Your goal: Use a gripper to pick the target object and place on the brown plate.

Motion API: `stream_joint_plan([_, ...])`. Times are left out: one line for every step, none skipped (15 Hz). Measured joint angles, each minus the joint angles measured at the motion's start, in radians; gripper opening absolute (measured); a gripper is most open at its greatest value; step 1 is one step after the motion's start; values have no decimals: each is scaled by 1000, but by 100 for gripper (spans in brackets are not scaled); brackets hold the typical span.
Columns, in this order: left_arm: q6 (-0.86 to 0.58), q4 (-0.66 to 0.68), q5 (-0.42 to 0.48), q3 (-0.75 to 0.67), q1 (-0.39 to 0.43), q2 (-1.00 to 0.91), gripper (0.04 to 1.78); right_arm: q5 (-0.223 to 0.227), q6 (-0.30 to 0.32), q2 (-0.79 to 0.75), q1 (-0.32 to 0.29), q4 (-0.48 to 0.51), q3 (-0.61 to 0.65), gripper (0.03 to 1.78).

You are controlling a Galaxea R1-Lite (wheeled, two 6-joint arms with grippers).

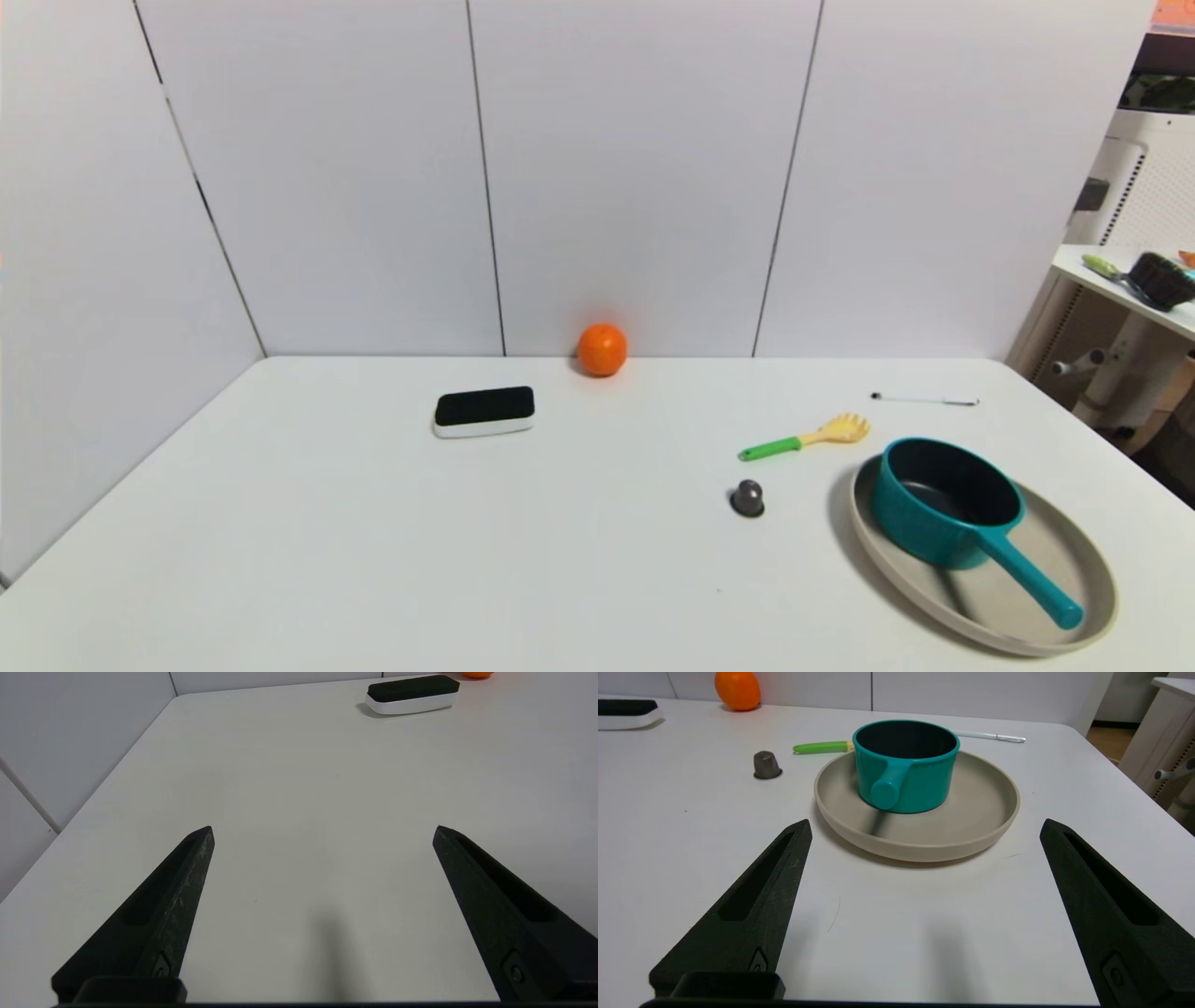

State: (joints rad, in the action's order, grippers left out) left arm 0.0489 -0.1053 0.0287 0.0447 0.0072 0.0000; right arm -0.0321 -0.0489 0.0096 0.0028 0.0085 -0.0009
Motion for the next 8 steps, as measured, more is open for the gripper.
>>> stream_joint_plan([0, 0, 0, 0, 0, 0, 169, 12, 13, -6, 0, 0, 0, 169])
stream_joint_plan([0, 0, 0, 0, 0, 0, 169, 30, 39, -10, 0, -1, 0, 169])
stream_joint_plan([0, 0, 0, 0, 0, 0, 169, 36, 53, -11, 0, -3, 0, 169])
stream_joint_plan([0, 0, 0, 0, 0, 0, 169, 36, 55, -11, 0, -3, 0, 169])
stream_joint_plan([0, 0, 0, 0, 0, 0, 169, 36, 53, -11, 0, -3, 0, 169])
stream_joint_plan([-1, 0, 0, 0, 0, 0, 169, 36, 49, -11, 0, -4, 1, 169])
stream_joint_plan([0, 0, 0, 0, 0, 0, 169, 36, 49, -11, 0, -4, 1, 169])
stream_joint_plan([0, 0, 0, 0, 0, 0, 169, 36, 49, -11, 0, -4, 1, 169])
